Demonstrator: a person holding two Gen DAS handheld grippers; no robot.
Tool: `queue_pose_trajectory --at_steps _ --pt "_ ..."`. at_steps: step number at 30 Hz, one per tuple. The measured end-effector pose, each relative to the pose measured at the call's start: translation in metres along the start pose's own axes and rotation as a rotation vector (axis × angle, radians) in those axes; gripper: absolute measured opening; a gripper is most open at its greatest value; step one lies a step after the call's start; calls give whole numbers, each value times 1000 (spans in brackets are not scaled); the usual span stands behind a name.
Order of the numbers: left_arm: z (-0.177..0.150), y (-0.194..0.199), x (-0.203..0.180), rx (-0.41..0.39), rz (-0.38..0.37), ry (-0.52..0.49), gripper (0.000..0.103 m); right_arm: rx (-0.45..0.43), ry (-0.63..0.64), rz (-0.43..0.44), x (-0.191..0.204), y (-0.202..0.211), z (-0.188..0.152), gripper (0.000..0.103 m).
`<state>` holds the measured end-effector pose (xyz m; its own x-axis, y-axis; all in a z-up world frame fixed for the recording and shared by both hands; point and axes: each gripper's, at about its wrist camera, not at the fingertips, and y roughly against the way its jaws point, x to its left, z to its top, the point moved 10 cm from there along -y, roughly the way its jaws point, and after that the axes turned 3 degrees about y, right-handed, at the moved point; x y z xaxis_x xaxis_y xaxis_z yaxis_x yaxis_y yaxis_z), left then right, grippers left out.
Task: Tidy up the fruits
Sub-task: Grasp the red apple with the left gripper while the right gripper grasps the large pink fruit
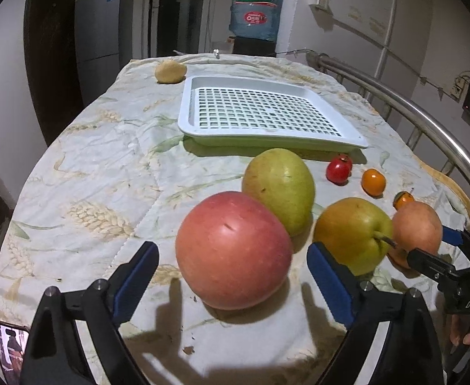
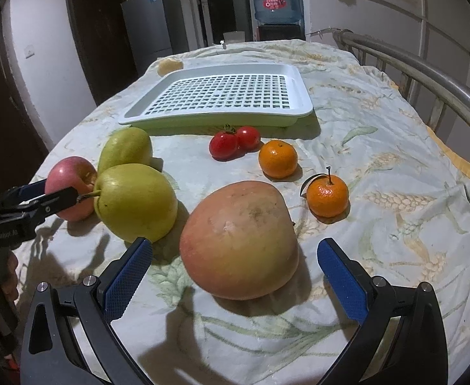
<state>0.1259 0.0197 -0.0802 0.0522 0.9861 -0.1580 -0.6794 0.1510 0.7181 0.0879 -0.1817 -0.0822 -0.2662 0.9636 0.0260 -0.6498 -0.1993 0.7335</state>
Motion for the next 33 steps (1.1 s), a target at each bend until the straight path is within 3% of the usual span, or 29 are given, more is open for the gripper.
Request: queue_pose_trajectory --at_steps 11,17,22,33 --pt "1 -23 5 44 -8 39 84 45 25 -25 -3 -17 -4 102" --pt "-1 -30 6 75 -18 69 77 65 20 -3 -3 -23 -6 95" --pt "0 -31 8 73 -36 87 77 90 3 15 -3 -29 -9 73" --pt "-4 -26 9 67 -51 87 76 76 -40 40 -7 -29 -9 71"
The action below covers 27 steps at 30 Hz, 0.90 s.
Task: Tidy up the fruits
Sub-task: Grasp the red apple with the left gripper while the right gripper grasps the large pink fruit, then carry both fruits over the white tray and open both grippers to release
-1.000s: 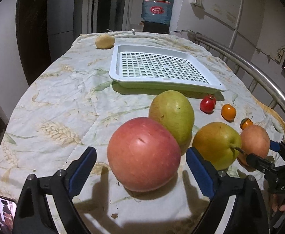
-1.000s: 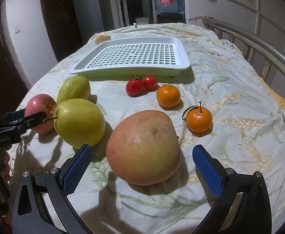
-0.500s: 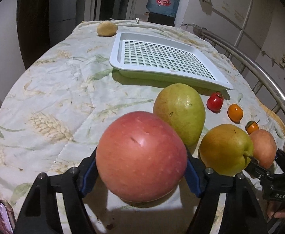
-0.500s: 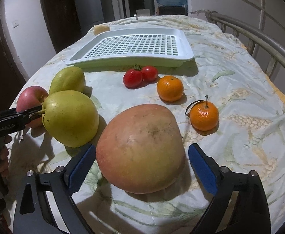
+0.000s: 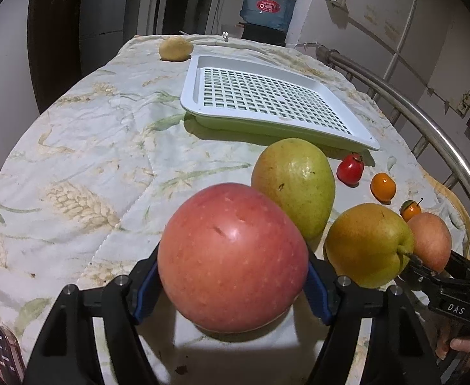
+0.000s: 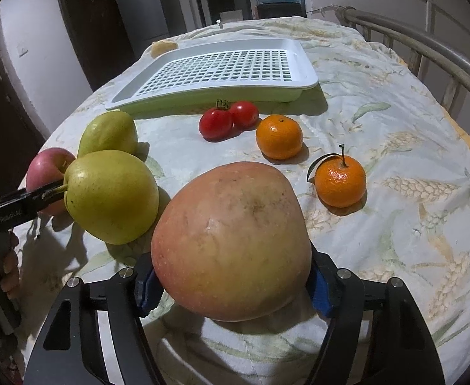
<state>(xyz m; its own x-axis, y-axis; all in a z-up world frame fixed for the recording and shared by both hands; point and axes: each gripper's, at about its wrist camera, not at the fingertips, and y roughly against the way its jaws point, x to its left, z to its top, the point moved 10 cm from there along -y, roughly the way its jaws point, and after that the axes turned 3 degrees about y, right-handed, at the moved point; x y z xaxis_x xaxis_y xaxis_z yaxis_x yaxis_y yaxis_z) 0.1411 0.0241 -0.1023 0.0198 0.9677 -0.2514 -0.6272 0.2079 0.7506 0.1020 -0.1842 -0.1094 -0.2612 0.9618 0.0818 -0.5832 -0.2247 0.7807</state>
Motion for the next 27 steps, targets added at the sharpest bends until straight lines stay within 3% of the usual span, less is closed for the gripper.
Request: queue_pose_trajectory --at_steps 16,27 --pt "6 39 -31 -50 -85 -26 76 -83 32 72 27 33 20 71" --pt "61 58 -64 -95 -98 -113 76 -160 64 132 41 52 76 71"
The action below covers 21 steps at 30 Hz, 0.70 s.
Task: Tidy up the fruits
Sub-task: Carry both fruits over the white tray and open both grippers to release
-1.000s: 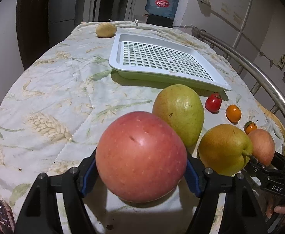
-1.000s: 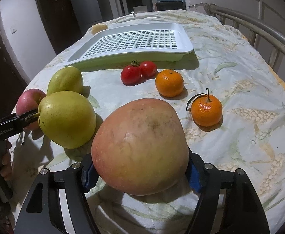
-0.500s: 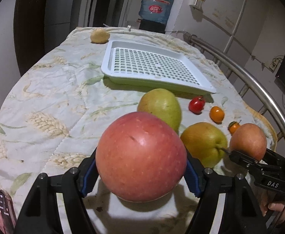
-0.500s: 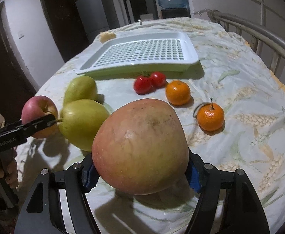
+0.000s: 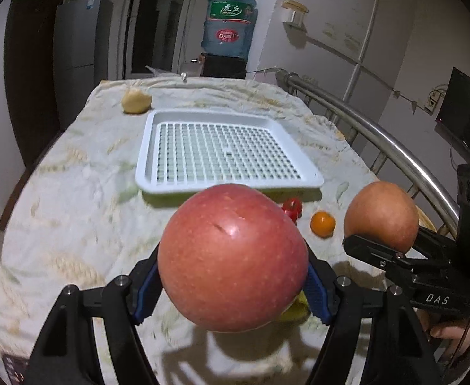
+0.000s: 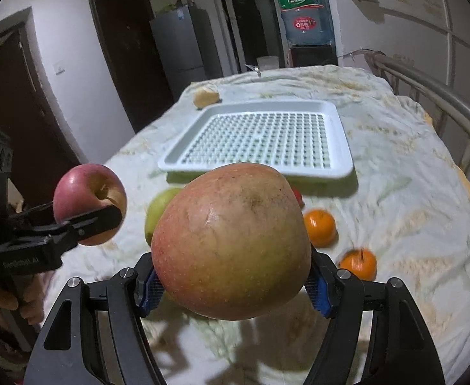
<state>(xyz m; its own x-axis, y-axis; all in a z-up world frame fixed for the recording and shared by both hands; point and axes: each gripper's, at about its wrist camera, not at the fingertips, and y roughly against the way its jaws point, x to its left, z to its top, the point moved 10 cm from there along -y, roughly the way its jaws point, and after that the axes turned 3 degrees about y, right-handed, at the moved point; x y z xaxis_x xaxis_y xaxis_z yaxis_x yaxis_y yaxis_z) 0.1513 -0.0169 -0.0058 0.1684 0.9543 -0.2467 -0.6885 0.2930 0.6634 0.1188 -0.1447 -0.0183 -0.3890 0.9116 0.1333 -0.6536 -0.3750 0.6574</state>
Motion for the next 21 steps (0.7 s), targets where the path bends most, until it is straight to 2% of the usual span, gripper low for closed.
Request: queue_pose_trajectory --at_steps 4,10,15,21 --pt "29 -10 -2 -21 51 -43 76 -20 -24 22 -7 -5 29 71" --pt "62 -37 0 3 51 -10 76 -36 -34 7 -20 -18 66 71" --pt "80 -65 5 48 40 19 76 -6 -36 -12 -32 -41 94 71" --pt "100 -103 15 94 73 37 76 73 -44 -59 -48 -85 108 71"
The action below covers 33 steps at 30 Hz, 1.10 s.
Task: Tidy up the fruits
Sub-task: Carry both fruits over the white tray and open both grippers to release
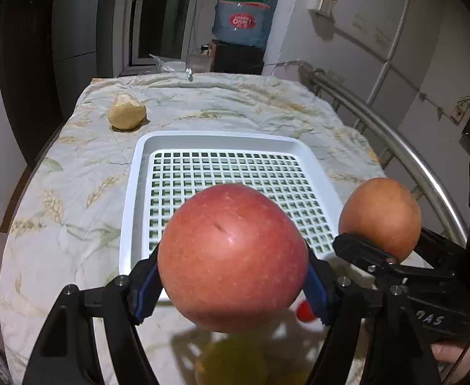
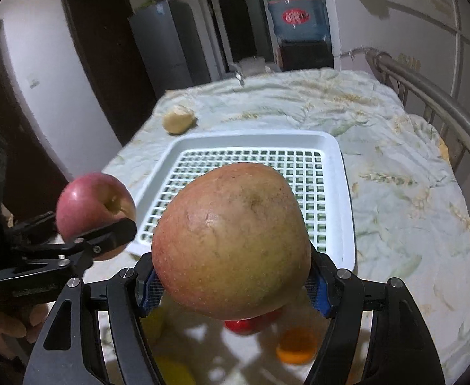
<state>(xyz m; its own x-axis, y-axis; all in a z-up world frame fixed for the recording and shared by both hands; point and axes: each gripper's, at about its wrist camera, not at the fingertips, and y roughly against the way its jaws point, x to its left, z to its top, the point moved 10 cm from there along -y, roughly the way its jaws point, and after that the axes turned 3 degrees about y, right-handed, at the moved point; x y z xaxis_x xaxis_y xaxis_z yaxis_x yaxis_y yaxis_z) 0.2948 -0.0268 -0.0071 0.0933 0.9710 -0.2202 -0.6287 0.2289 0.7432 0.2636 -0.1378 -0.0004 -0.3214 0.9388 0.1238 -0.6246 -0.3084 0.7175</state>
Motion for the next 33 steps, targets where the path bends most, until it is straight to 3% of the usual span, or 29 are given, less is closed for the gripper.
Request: queue_pose_trajectory --at_steps 14,26,30,31,32,33 --pt "8 -89 32 133 32 96 76 144 -75 -96 -38 -91 8 71" --pt "17 -115 46 129 71 104 76 186 -79 -156 -53 -128 4 71" --pt "20 -114 49 121 33 153 77 189 -95 -150 -54 -129 6 73" --pt "24 -110 49 109 19 168 79 182 -96 -147 -54 -128 9 77" --pt "27 -105 48 95 2 179 88 161 -95 -153 -55 -124 12 82" --pt "33 -98 46 74 -13 182 93 139 -90 -166 -56 -119 17 95"
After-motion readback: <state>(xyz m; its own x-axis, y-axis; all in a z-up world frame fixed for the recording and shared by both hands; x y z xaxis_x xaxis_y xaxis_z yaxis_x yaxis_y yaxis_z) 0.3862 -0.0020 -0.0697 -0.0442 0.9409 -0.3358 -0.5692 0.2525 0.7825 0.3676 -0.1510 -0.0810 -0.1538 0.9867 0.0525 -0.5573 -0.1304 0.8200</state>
